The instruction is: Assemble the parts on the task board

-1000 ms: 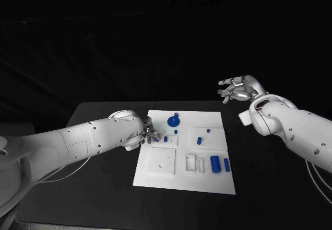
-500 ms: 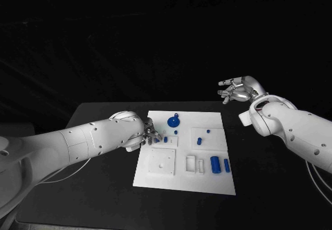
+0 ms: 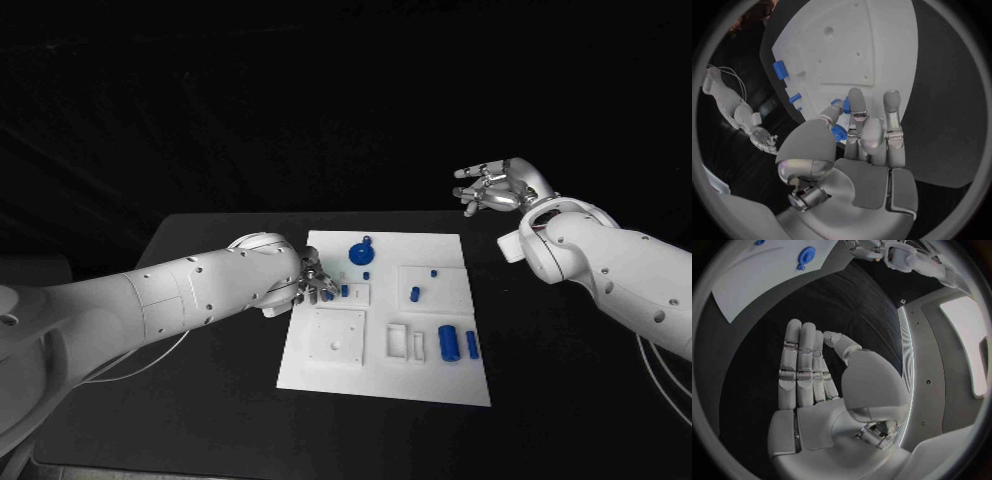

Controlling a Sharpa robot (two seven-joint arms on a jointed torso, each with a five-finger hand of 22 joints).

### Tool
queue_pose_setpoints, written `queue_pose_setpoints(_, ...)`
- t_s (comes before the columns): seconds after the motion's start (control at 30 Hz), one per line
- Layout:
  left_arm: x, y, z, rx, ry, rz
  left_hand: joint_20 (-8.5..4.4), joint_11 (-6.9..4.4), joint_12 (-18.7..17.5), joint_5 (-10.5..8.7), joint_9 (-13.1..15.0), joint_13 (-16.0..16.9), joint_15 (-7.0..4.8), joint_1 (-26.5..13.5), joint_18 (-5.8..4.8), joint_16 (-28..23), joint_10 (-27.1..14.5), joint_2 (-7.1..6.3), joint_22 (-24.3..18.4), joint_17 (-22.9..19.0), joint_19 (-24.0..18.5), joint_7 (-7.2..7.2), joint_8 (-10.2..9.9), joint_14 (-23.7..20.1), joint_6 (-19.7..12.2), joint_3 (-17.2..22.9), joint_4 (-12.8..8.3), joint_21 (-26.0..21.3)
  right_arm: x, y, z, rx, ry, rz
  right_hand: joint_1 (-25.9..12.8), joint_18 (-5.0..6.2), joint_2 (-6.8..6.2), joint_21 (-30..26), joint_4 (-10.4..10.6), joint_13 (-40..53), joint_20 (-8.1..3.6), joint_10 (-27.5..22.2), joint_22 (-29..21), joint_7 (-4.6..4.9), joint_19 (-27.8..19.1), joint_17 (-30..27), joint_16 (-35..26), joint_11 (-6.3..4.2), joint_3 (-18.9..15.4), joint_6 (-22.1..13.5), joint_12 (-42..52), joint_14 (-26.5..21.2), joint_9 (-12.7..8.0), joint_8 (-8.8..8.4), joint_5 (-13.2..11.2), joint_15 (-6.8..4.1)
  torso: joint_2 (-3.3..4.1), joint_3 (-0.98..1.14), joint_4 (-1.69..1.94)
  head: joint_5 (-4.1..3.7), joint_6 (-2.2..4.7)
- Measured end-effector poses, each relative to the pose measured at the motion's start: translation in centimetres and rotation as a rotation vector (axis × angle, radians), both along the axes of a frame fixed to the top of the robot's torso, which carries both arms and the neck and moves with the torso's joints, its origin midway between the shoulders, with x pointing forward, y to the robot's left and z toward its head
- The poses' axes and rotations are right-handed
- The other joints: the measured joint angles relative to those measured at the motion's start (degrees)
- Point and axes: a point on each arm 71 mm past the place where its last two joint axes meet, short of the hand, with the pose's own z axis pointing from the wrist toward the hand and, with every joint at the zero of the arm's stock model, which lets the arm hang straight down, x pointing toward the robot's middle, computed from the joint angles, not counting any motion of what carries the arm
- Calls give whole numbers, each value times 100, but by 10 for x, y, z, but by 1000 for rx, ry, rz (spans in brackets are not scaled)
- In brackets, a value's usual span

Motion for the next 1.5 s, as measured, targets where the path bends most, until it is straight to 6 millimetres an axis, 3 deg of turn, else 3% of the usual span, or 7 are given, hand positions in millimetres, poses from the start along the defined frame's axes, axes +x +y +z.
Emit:
queue_pose_setpoints(0.87, 3, 6, 4, 26, -70, 0, 20, 0, -24, -10, 6, -50, 2, -30, 2, -22, 0, 30, 3, -51, 20, -1, 8, -2, 1, -27, -37, 0, 0, -1, -1, -1, 3, -1, 0, 0, 0, 24, 0, 0, 0, -9, -27, -11, 0, 0, 0, -9, 0, -11, 0, 0, 0, 0, 8, 0, -1, 0, 3, -16, -9)
queue_pose_setpoints(0.97, 3, 5, 5, 27, -85, -2, 20, 0, -24, -55, 3, -55, 2, -55, 88, -22, 0, 56, 3, -57, 20, -1, 8, -2, 1, -27, -37, 0, 0, -1, -1, -1, 3, -1, 0, 0, 0, 24, 0, 0, 0, -9, -39, -19, 0, 0, 0, -9, 0, -20, 0, 0, 0, 0, 24, 0, -1, 2, 3, -12, -9)
queue_pose_setpoints(1.5, 2, 0, 5, 19, -122, -14, 20, 0, -24, -90, 12, -79, 3, -55, 88, -22, 0, 56, 2, -90, 20, -1, 1, -3, 1, -26, -38, 0, -1, -2, -1, -2, 4, -1, 0, 1, 0, 24, 0, 0, 0, 0, -38, -19, 0, 0, 0, 1, 0, -21, 0, 0, 0, 0, 23, 0, -2, 3, 0, 0, -3)
